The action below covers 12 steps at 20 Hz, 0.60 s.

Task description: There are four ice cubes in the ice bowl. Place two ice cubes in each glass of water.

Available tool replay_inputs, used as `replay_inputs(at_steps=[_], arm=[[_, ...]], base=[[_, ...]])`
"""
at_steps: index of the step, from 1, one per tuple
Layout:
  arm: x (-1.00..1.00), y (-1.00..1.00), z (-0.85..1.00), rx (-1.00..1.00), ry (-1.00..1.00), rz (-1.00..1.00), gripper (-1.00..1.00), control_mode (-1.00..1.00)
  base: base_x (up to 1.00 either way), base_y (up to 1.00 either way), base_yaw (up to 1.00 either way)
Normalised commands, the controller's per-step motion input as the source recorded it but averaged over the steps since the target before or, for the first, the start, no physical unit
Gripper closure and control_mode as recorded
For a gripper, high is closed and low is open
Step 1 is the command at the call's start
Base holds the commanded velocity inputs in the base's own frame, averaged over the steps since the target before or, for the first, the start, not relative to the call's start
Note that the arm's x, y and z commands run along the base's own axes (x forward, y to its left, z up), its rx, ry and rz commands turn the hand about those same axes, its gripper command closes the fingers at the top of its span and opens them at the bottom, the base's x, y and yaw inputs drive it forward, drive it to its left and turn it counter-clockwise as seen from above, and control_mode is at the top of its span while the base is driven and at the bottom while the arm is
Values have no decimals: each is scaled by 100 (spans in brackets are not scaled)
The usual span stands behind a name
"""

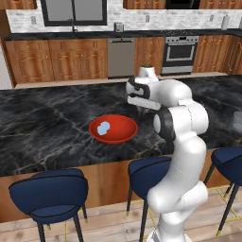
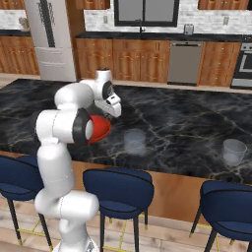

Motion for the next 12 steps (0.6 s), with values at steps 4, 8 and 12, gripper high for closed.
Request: replay_inputs(at_steps=[4, 8, 12], arm=[[-25, -100, 0, 0, -28, -10, 100, -100], [3, -83, 0, 5, -17, -2, 100, -100], [14, -17, 0, 0, 2, 0, 100, -100]], base=[[0, 0, 0], [0, 0, 0], [0, 0, 0]])
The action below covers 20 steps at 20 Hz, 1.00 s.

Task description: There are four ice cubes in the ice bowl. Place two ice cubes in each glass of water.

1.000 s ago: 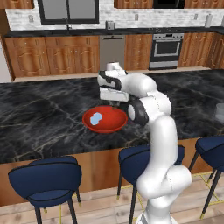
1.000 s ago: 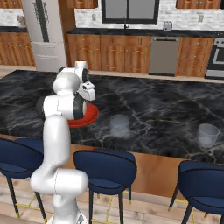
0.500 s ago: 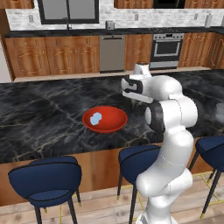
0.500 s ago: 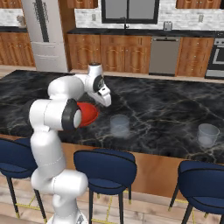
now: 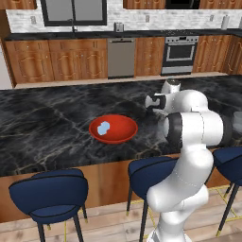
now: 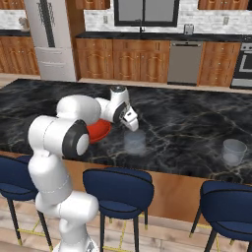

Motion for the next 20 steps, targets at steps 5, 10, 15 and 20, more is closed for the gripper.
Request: replay_inputs(at_steps=[5, 10, 15, 20], arm=[[52, -71, -6, -2, 7, -4, 100, -100], [39, 0, -31, -2, 0, 0, 100, -100], [8, -15, -40, -2, 0, 0, 100, -100], [-46, -15, -2, 0, -1, 0, 100, -100]], base=[[0, 0, 0], [0, 0, 0], [0, 0, 0], [0, 0, 0]])
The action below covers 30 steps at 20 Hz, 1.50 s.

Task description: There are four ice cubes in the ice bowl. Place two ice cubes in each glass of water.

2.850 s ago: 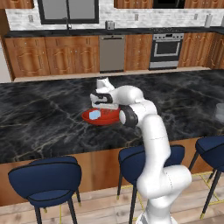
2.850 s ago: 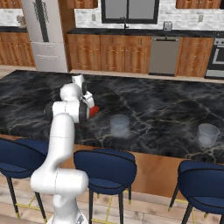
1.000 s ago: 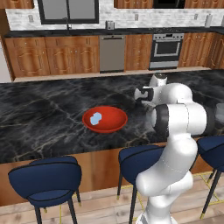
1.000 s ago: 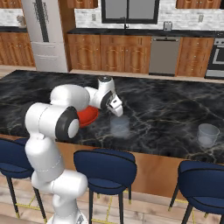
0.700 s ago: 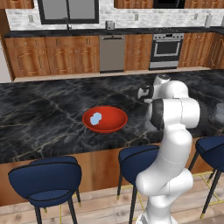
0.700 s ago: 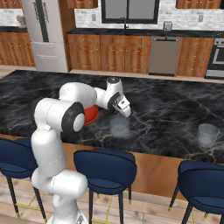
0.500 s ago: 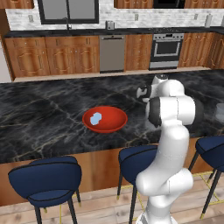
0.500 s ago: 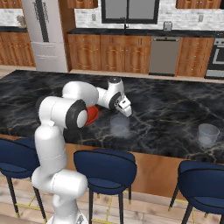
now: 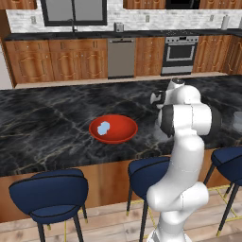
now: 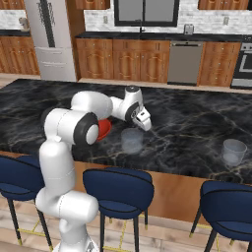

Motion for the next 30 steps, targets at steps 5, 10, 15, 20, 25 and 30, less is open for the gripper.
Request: replay_inputs(at_steps=[5, 10, 15, 20, 25, 30], arm=[[-23, 13, -3, -1, 0, 0, 100, -100], [-59, 8, 0, 0, 0, 2, -100, -100], [-26, 29, 43, 0, -7, 0, -100, -100], [-50, 35, 81, 0, -3, 1, -100, -100], [-98, 59, 4, -2, 8, 24, -100, -100], [-7, 100, 0, 4, 11, 22, -100, -100]], base=[[0, 0, 0], [0, 0, 0], [0, 0, 0], [0, 0, 0], [0, 0, 0], [0, 0, 0]])
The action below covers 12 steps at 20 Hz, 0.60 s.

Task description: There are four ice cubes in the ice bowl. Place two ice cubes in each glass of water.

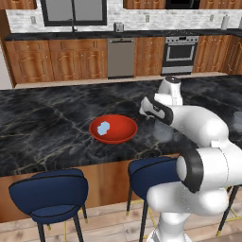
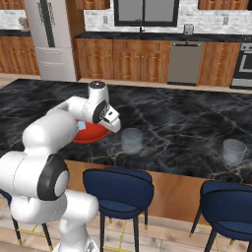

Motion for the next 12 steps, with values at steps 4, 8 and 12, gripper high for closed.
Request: replay_inputs(at_steps=[4, 8, 12], arm=[[24, 100, 0, 3, 11, 18, -100, -100], [22, 76, -2, 6, 1, 43, -100, -100], [0, 1, -7, 0, 1, 31, -100, -100]], base=[[0, 0, 0], [0, 0, 0], [0, 0, 0]])
